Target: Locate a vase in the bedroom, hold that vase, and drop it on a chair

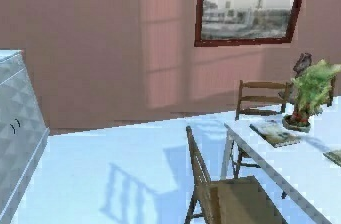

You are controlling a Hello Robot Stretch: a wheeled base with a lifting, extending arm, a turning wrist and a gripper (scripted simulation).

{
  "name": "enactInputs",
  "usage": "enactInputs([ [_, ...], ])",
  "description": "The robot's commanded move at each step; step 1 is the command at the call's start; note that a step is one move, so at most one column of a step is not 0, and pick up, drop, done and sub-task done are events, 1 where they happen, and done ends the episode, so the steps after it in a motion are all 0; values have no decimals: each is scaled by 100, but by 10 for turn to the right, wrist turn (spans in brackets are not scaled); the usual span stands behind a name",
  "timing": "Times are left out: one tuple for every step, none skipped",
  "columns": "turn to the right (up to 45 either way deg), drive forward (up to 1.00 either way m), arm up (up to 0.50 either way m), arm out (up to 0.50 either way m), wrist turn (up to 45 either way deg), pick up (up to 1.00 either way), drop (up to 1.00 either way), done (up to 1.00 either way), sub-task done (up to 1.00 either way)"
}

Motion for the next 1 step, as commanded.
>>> enactInputs([
  [150, 0, 0, 0, 0, 0, 0, 0, 0],
])
